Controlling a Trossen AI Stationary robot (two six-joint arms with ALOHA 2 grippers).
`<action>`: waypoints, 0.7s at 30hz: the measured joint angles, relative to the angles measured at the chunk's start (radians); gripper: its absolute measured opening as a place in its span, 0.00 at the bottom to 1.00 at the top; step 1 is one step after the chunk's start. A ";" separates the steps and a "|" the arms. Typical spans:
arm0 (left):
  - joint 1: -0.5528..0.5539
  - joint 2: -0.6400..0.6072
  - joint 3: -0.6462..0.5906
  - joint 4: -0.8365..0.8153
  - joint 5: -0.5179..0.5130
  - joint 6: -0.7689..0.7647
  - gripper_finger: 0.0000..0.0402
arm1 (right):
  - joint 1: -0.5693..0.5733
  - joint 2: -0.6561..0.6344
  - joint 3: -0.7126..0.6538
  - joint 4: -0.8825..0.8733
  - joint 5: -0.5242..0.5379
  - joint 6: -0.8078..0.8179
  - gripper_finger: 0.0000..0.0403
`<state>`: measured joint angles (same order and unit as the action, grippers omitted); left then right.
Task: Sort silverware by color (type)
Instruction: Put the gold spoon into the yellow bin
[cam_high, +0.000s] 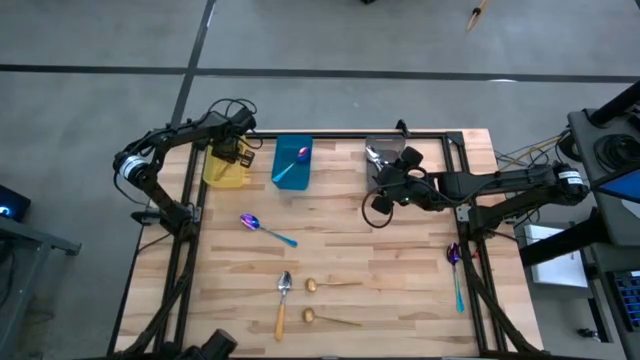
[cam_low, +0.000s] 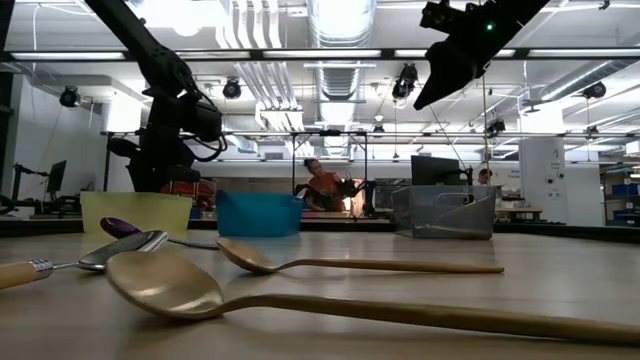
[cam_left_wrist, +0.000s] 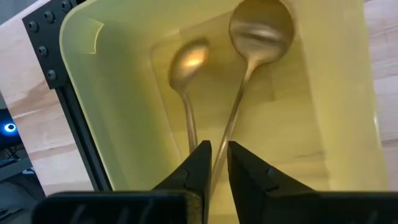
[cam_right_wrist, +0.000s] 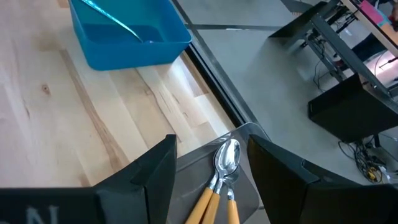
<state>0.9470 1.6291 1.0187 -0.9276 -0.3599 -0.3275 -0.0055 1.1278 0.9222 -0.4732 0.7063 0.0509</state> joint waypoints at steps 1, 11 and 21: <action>0.000 0.000 0.000 0.000 0.000 0.000 0.09 | 0.000 0.000 0.000 0.000 0.000 0.000 0.46; -0.008 0.000 0.000 0.000 0.000 0.009 0.10 | 0.000 0.000 0.000 0.000 0.000 -0.002 0.46; -0.008 0.000 -0.004 0.012 -0.076 0.011 0.10 | 0.000 0.000 0.000 0.000 0.000 -0.008 0.46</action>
<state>0.9394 1.6291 1.0146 -0.9159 -0.4356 -0.3164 -0.0055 1.1278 0.9222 -0.4729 0.7063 0.0433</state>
